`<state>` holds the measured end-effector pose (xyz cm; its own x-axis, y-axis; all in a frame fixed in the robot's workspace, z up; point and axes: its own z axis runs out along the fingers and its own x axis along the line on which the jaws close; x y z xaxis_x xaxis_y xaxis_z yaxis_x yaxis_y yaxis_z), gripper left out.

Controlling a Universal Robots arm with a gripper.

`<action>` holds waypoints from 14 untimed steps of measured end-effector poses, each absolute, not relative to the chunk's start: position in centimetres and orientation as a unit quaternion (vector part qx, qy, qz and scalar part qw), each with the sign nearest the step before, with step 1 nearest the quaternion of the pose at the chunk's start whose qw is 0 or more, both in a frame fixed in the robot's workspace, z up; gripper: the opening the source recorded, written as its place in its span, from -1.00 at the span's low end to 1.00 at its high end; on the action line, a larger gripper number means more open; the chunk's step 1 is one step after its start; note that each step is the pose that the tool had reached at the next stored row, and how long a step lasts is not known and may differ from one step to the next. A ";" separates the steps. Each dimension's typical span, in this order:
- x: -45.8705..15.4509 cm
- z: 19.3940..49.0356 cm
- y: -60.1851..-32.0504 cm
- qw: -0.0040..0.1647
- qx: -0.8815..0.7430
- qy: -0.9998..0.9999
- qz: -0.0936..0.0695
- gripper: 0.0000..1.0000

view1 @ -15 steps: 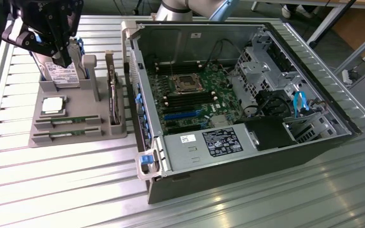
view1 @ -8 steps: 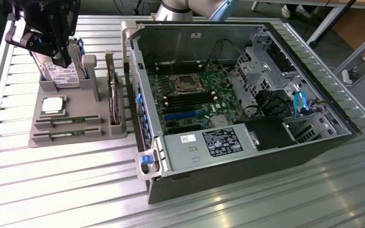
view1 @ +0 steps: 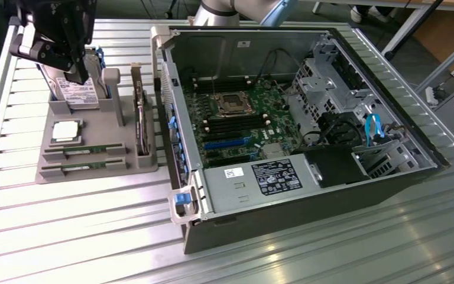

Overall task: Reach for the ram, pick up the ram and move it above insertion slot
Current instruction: 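Pick up the ram and move it above insertion slot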

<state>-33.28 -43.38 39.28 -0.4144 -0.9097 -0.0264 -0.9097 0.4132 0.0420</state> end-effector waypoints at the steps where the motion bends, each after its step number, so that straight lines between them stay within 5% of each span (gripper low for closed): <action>1: -33.3 39.3 -43.4 0.000 0.544 -0.839 -0.025 -0.80; 14: -33.3 39.3 -43.4 0.001 0.580 -0.814 -0.025 -0.80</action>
